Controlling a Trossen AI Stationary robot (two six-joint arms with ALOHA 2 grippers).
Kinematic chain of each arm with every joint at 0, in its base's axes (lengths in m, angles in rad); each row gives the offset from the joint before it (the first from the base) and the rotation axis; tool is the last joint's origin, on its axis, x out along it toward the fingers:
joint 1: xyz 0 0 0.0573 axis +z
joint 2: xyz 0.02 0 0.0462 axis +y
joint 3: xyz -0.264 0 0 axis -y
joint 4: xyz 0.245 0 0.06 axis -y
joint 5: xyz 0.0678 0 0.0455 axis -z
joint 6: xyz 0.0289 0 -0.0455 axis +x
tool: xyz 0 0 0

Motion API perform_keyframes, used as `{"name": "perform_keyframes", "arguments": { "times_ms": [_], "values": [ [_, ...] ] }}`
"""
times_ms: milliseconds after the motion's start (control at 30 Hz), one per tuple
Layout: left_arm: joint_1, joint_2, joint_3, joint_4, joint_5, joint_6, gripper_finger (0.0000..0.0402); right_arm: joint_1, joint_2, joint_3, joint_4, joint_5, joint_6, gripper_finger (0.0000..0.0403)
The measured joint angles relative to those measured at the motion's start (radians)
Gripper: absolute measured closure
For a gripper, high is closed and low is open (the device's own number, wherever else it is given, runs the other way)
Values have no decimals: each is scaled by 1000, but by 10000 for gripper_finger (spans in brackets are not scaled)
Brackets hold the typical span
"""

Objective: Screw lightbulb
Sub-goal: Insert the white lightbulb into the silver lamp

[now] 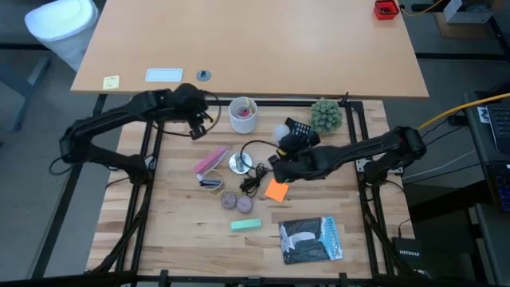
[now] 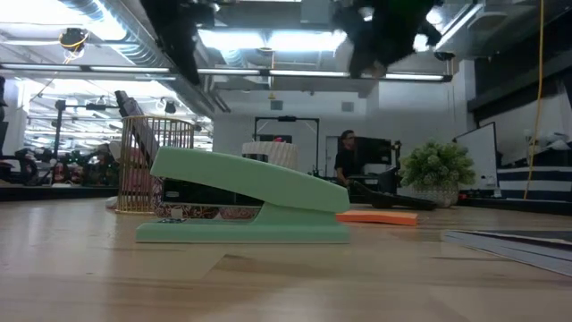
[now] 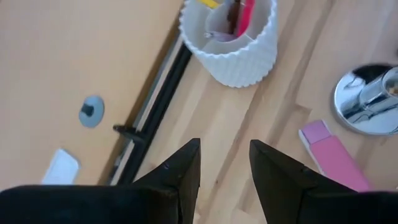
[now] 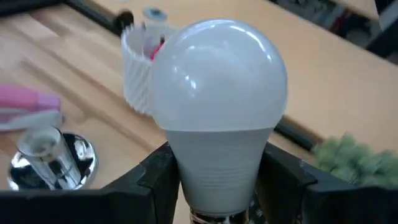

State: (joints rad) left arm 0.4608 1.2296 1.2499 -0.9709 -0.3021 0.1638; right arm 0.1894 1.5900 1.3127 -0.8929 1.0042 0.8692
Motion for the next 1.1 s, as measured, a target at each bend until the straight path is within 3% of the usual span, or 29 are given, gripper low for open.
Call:
{"name": "perform_keyframes", "arguments": {
  "times_ms": [367,600,767,900,967,1100],
  "values": [
    [-22,-59,0,-135,5,-223,273,0,-368,7,46,36,-325,226],
    [-47,-52,0,-171,4,-374,273,-1,-501,-252,335,-16,-416,226],
    [-86,-51,0,-170,4,-434,273,-54,-508,-580,925,-185,-548,226],
    [-132,-51,0,-162,3,-488,273,-154,-415,-832,1614,-523,-659,226],
    [-160,-51,0,-156,3,-520,273,-210,-329,-910,1874,-656,-657,226],
    [-226,-51,0,-102,-45,-588,273,-283,-134,-939,2104,-774,-583,226]
  ]
}}
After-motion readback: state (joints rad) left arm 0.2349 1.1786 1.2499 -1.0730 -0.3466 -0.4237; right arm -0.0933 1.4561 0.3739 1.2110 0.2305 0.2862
